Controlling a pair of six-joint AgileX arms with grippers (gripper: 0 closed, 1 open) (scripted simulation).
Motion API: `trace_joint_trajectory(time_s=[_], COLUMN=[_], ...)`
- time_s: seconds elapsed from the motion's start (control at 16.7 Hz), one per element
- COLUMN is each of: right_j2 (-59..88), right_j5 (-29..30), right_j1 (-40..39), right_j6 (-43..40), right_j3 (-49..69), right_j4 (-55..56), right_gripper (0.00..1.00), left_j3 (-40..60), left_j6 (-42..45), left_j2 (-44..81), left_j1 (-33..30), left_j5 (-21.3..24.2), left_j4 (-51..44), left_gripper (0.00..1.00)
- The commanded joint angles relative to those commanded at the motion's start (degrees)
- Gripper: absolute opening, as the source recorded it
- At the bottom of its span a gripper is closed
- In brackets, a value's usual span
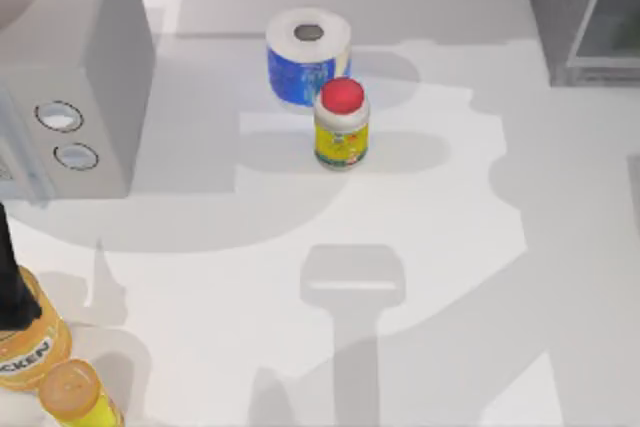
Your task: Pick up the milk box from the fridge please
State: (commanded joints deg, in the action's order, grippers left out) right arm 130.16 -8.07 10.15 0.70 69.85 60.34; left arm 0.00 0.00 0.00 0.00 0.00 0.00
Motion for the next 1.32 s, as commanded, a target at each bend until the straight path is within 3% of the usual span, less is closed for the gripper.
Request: trace_joint_trajectory(time_s=[0.42, 0.84, 1.32], right_j2=[-0.28, -7.26, -10.5], right_j5=[0.0, -0.11, -0.36], right_j1=[0.18, 0.17, 0.86], right_j6=[0.03, 0.14, 0.2], right_j3=[0.01, 1.78, -2.55], right_j4=[-0.21, -9.01, -7.27], right_gripper=[0.0, 0.0, 0.0], left_j3=[0.0, 0.0, 0.0], left_j6=[0.0, 0.0, 0.0], left_j2=[0.0, 0.0, 0.0], left_j1=[0.0, 0.0, 0.0], left_j5=[0.0, 0.0, 0.0], left_j4=[0.0, 0.0, 0.0], left_gripper=[1.0, 1.0, 1.0])
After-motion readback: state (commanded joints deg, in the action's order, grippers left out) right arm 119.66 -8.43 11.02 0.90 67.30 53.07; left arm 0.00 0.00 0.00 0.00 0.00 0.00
